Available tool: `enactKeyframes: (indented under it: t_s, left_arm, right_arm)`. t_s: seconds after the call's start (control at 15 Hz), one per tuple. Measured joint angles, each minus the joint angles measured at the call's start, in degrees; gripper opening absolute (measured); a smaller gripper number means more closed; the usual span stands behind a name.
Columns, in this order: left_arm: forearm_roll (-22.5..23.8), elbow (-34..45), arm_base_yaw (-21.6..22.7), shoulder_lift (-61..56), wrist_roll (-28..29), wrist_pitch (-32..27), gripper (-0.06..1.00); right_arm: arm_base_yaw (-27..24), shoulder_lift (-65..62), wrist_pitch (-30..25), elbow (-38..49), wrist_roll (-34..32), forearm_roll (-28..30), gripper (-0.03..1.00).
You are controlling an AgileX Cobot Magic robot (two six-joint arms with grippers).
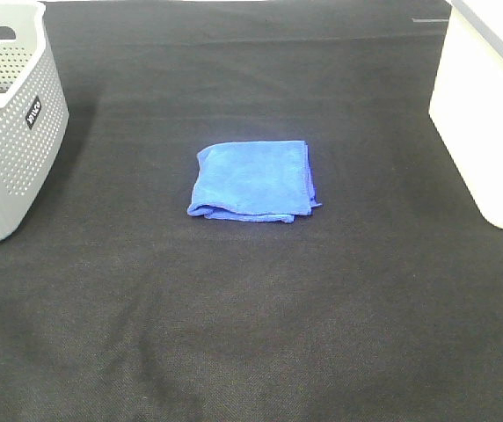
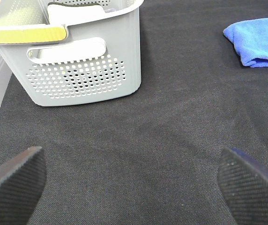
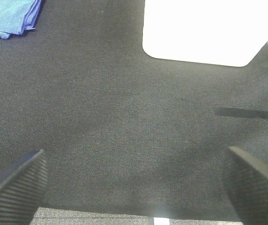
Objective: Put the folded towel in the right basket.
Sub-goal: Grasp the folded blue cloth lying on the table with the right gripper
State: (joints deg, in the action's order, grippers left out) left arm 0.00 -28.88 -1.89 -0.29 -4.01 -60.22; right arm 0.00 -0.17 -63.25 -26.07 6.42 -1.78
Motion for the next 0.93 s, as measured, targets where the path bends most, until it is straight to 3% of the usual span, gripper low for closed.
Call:
enactKeyframes:
  t_s: [0.93]
  left_arm:
    - [0.0,0.0,0.0,0.0,0.0,0.0,0.92]
  right_arm:
    - [0.0,0.0,0.0,0.0,0.0,0.0,0.97]
